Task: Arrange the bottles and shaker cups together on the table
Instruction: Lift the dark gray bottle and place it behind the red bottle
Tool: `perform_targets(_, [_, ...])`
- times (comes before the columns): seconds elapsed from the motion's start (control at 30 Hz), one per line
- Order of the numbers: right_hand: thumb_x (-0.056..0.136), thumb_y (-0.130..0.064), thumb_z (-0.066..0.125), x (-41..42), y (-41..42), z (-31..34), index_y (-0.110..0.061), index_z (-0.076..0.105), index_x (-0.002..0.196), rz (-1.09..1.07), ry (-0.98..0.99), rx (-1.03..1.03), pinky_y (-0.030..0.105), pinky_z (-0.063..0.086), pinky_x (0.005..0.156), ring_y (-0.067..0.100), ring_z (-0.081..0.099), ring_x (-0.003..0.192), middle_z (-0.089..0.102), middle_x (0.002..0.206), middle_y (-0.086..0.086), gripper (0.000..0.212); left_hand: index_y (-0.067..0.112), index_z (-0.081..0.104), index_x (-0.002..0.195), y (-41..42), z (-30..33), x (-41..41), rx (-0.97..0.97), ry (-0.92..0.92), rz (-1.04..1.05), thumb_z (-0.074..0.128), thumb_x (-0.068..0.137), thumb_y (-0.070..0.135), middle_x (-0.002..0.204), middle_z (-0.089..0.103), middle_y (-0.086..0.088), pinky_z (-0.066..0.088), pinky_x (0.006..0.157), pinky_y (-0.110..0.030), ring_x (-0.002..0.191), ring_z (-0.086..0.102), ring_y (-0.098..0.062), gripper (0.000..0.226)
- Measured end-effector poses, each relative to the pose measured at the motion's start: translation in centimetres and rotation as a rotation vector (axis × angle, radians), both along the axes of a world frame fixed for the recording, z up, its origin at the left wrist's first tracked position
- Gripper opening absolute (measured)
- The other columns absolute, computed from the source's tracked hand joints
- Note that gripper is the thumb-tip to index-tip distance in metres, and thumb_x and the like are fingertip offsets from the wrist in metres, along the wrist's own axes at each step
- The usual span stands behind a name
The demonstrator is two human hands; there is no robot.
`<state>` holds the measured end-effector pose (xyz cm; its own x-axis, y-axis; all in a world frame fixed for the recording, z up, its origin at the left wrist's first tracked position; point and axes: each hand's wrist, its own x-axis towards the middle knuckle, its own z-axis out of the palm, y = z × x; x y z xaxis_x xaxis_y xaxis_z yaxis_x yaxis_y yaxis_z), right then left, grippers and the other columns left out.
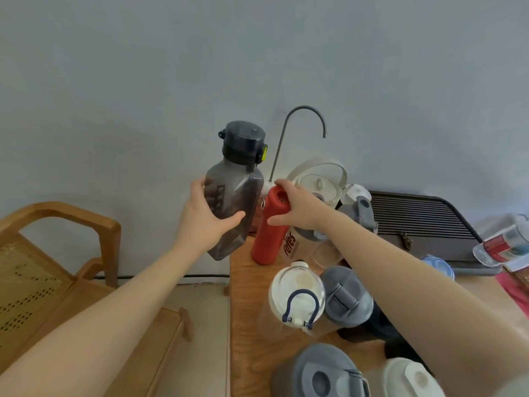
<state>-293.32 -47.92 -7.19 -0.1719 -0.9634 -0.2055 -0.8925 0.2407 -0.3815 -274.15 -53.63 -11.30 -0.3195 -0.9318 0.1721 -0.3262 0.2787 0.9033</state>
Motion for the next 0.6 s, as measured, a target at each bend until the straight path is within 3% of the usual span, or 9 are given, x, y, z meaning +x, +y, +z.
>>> perform_targets(0.13, [0.069,-0.042,0.071,-0.7,0.2,-0.2,-0.024,0.031,0.133,0.115,0.198,-0.033,0.038,0.047,0.083,0.029,0.055,0.102,0.055,0.114,0.009,0.078,0.014,0.03,0.131,-0.6,-0.4,-0.3,0.025,-0.007,-0.021,0.08,0.068,0.022,0.12,0.049,0.0,0.043,0.088,-0.027,0.104,0.048,-0.012,0.081])
perform_targets(0.27, [0.07,-0.046,0.069,-0.1,2.4,0.8,-0.028,0.032,0.133,0.339,0.297,0.036,0.034,0.046,0.082,0.021,0.054,0.099,0.051,0.116,0.002,0.075,0.016,0.029,0.132,-1.6,-1.7,-0.5,0.113,0.017,-0.086,0.079,0.069,0.017,0.115,0.046,0.005,0.042,0.09,-0.028,0.106,0.047,-0.011,0.08])
perform_targets(0.6, [0.071,-0.04,0.07,0.9,3.9,1.0,-0.033,0.031,0.134,0.418,0.228,0.074,0.037,0.048,0.085,0.022,0.054,0.098,0.049,0.118,0.0,0.074,0.01,0.025,0.132,-0.1,-5.3,-4.7,0.207,0.081,-0.17,0.081,0.067,0.018,0.121,0.041,0.003,0.039,0.093,-0.027,0.111,0.042,-0.01,0.086])
